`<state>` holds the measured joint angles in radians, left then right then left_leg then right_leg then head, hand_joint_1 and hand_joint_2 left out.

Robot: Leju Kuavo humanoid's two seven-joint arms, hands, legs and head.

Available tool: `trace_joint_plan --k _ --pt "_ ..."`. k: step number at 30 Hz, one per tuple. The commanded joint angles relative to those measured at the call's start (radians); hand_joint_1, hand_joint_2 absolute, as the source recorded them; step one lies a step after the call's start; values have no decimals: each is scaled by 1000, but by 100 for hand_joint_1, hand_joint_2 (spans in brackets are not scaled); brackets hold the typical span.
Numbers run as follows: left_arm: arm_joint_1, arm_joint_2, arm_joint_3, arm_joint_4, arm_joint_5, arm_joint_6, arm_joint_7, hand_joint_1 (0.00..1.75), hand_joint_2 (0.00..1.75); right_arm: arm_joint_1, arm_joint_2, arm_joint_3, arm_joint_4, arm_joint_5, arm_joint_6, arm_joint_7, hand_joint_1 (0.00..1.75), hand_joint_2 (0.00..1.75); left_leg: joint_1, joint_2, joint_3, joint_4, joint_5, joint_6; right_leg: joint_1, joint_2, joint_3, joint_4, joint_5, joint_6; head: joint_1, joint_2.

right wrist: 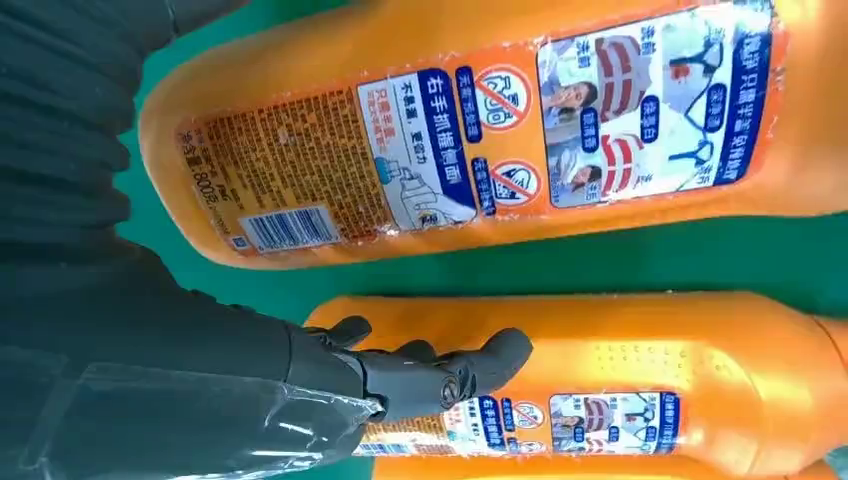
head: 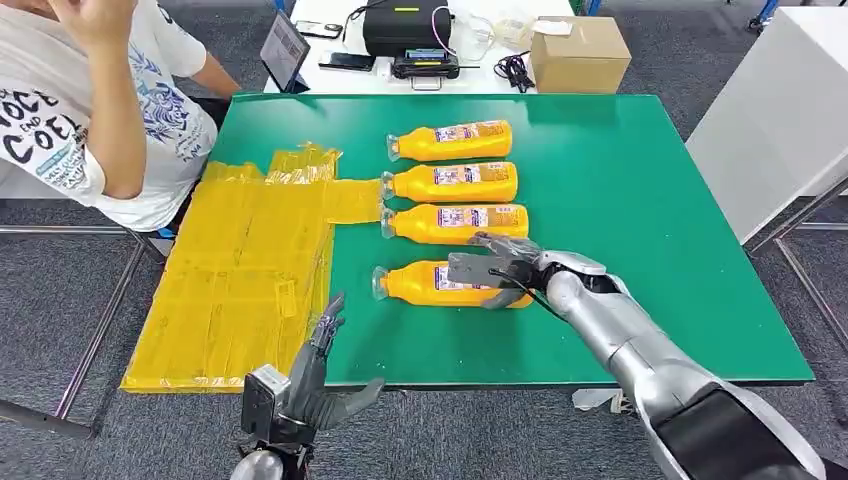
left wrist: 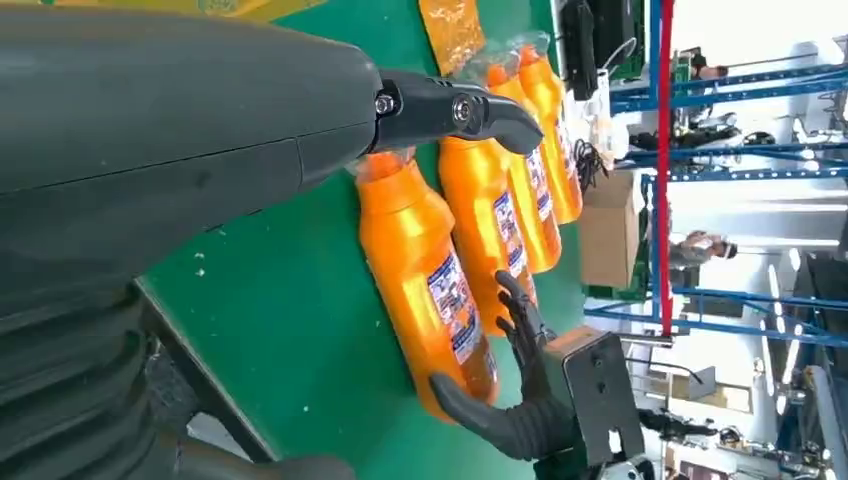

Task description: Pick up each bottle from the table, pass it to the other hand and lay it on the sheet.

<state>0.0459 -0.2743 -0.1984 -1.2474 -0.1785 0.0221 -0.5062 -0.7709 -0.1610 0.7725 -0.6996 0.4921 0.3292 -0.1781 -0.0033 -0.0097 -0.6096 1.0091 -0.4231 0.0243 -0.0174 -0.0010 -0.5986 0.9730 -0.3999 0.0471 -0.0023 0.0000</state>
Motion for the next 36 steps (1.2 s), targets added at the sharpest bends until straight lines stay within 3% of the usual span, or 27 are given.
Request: trace_joint_plan --k 1,10,24,26,36 --pt "-27 27 -13 60 -3 0 4 0 175 12 -23 100 14 -18 -14 3 0 175 1 0 5 -1 -2 -2 1 -1 5 -1 -2 -2 0 0" --pt "-26 30 -25 62 1 0 13 0 175 26 30 128 79 13 -60 15 0 175 1 2 5 -1 -2 -2 1 1 5 -1 -1 -2 0 0" --pt "-28 30 -23 68 14 -2 23 0 175 54 43 136 115 43 -74 10 0 175 1 1 6 -1 -2 -2 2 0 6 -2 -1 -2 0 0" --pt "-29 30 -23 74 15 -3 23 0 175 55 43 139 110 49 -75 13 14 175 1 0 5 -1 -1 -1 1 -1 5 -2 -1 -2 0 0" --pt "-29 30 -23 74 15 -3 23 0 175 56 45 140 110 50 -75 13 14 175 1 0 8 -1 -1 -1 1 0 7 -2 -1 -2 0 0"
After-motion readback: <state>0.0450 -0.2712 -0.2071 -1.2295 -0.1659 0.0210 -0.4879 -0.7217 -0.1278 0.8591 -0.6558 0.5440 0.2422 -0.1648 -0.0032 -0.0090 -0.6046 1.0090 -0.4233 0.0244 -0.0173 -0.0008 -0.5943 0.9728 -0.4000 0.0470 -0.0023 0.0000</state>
